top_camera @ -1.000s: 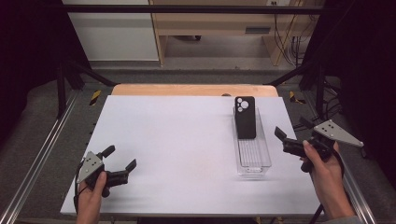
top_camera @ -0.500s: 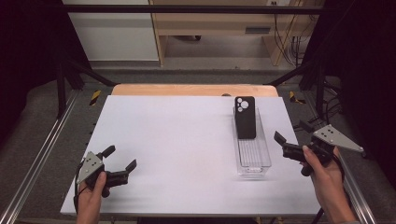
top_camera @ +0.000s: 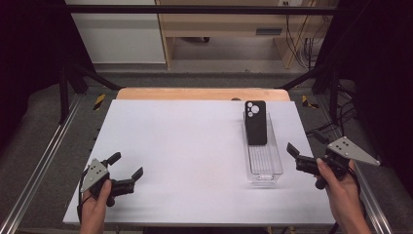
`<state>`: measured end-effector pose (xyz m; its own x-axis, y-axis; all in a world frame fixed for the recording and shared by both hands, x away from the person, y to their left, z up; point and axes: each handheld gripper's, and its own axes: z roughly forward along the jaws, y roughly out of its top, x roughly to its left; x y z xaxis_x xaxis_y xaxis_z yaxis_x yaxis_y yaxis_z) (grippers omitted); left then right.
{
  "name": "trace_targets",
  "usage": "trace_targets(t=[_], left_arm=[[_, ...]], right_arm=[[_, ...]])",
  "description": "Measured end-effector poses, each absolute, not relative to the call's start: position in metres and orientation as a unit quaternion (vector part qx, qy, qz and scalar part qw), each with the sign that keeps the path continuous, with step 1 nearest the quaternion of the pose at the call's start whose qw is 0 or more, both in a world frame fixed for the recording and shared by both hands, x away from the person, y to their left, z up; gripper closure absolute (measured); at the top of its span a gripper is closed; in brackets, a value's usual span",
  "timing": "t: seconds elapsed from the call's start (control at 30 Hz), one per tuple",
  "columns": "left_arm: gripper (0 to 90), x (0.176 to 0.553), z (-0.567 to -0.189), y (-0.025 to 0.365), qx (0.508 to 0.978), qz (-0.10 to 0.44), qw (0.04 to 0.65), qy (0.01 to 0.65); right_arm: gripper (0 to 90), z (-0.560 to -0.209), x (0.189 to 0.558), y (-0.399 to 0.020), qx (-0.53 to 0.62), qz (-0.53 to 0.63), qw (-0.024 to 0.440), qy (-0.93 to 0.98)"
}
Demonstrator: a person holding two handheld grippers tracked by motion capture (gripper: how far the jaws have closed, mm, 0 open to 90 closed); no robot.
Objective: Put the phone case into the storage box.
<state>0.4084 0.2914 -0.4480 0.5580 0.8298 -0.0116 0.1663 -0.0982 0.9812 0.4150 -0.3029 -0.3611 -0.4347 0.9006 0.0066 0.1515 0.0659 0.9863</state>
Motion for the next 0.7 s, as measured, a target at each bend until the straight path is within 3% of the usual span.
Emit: trace_targets(t=[0.7], left_arm=[[1.5, 0.404, -0.449, 0.291, 0.681, 0.290, 0.563, 0.367]], right_arm=[[3.3, -0.373, 0.399, -0.311, 0.410, 0.553, 0.338, 0.642]])
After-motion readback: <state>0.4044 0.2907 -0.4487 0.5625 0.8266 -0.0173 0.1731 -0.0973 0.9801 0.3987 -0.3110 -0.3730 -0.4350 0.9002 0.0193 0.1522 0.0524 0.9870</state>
